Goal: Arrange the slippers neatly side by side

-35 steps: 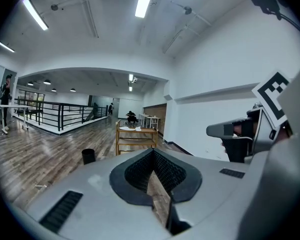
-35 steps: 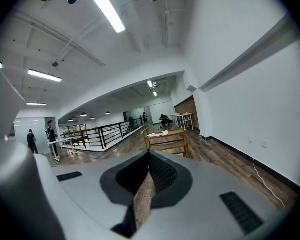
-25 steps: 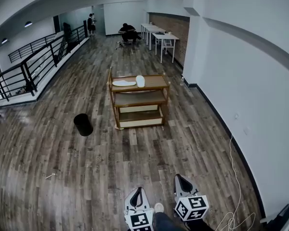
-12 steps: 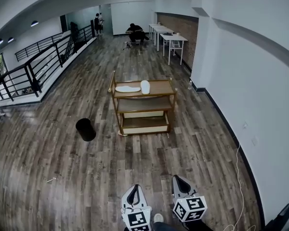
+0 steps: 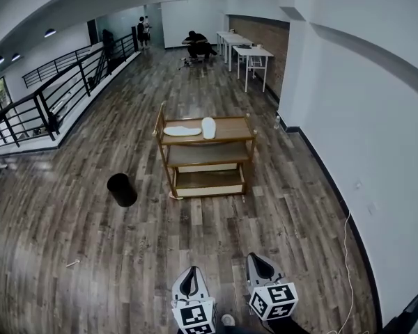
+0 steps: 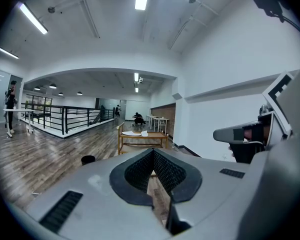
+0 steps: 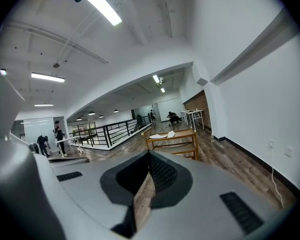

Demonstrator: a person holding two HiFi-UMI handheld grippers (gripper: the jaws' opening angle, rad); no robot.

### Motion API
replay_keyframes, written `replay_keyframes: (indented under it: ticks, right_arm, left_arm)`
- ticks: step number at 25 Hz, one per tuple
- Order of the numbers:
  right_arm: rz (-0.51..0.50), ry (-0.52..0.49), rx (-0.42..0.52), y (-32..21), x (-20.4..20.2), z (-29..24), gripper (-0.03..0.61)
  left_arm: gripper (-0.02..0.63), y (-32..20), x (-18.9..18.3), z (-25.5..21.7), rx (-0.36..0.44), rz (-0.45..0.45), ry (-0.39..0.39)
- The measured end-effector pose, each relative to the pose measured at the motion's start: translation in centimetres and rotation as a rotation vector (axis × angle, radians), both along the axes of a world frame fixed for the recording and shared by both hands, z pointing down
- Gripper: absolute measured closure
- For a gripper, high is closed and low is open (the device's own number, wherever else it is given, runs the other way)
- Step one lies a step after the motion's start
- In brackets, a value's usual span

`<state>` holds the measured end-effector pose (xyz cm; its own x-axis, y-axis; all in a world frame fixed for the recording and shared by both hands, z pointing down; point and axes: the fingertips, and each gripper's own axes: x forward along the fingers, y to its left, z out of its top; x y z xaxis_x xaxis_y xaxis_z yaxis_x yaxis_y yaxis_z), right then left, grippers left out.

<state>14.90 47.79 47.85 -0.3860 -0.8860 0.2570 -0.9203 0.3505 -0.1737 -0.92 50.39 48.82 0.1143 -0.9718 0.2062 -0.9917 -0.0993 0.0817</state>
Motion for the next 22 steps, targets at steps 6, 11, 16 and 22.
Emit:
replay_keyframes:
  ticks: [6,11,16,22]
  right_arm:
    - [0.026,-0.019,0.003,-4.4,0.1,0.1,0.58]
    - [0.044,-0.011,-0.008,-9.3,-1.3,0.5,0.58]
    - [0.055,0.0,-0.003,-15.0,-2.9,0.6,0.58]
    - [0.038,0.0,-0.001,-20.6,-6.3,0.5,0.58]
  left_arm:
    - [0.612,-4.2,-0.9,0.0,0.002,-0.003,-0.006]
    - [0.612,-9.9,-1.9,-0.4,0.02,0.022,-0.014]
    - [0.612,-16.0,-2.8,0.4,0.016,0.051,-0.005]
    - [0.612,-21.7,-5.4,0.1,0.025,0.046,0.009]
